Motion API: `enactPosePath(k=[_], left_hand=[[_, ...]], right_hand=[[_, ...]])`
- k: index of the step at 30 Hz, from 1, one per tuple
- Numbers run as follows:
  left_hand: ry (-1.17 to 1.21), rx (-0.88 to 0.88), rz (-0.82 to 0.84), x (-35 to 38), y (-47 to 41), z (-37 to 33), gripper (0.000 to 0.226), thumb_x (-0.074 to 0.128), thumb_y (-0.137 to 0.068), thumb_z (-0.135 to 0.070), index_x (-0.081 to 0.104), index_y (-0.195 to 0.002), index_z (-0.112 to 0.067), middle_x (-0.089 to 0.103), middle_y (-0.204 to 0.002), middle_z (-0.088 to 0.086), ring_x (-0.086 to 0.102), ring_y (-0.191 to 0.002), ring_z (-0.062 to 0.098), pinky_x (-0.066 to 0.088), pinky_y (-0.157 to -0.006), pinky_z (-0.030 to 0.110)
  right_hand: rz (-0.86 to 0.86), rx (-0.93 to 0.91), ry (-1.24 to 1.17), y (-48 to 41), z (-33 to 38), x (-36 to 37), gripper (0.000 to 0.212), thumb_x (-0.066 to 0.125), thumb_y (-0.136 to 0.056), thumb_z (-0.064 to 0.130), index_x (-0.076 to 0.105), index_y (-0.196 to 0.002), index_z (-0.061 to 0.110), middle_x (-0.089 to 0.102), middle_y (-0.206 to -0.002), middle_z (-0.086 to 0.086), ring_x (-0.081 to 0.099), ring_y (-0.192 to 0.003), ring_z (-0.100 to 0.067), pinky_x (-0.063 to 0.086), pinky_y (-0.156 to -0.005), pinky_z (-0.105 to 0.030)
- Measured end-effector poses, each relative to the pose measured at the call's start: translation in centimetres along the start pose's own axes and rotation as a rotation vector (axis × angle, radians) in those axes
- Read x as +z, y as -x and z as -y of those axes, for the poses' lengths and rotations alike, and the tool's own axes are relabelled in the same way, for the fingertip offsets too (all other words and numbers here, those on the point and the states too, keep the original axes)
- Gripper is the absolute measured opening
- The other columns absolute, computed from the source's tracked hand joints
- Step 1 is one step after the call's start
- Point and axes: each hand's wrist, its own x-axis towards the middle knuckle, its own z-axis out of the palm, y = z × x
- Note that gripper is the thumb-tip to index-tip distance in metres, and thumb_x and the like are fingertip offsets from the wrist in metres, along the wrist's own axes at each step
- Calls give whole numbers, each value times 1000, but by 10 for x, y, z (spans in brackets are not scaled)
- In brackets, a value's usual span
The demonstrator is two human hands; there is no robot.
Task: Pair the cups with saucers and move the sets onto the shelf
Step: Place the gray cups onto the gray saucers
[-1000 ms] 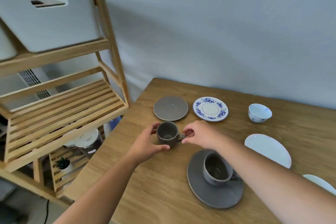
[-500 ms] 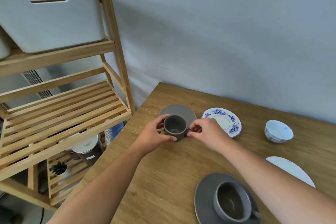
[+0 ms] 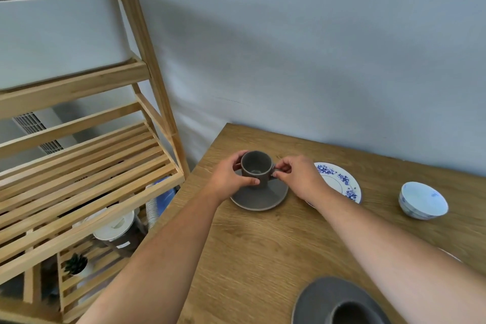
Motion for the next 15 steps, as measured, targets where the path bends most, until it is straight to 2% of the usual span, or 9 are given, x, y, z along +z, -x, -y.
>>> enactPosePath(k=[6, 12, 15], left_hand=[[8, 15, 7, 3, -4, 10, 75, 88, -62, -8, 56, -127, -25, 63, -126, -4, 55, -122, 15, 44, -106, 38], [54, 25, 21, 5, -1, 12, 70, 86, -64, -4, 55, -119, -35, 62, -121, -8, 55, -122, 14, 44, -105, 33], [52, -8, 44, 5, -1, 13, 77, 85, -66, -4, 51, -130, -30, 59, -130, -5, 50, -129, 16, 41, -104, 29]], right_hand=[[2, -5, -9, 1, -7, 4, 10, 71, -80, 21, 72, -89, 18, 69, -89, 2, 62, -84, -14, 52, -79, -31], [-20, -11, -27, 4, -9, 5, 9, 71, -80, 21, 72, -88, 18, 68, -85, 3, 63, -82, -13, 53, -78, -31], [-7, -17, -36, 5, -10, 4, 12, 72, -79, 21, 72, -91, 18, 67, -86, 3, 62, -83, -13, 52, -79, -30]])
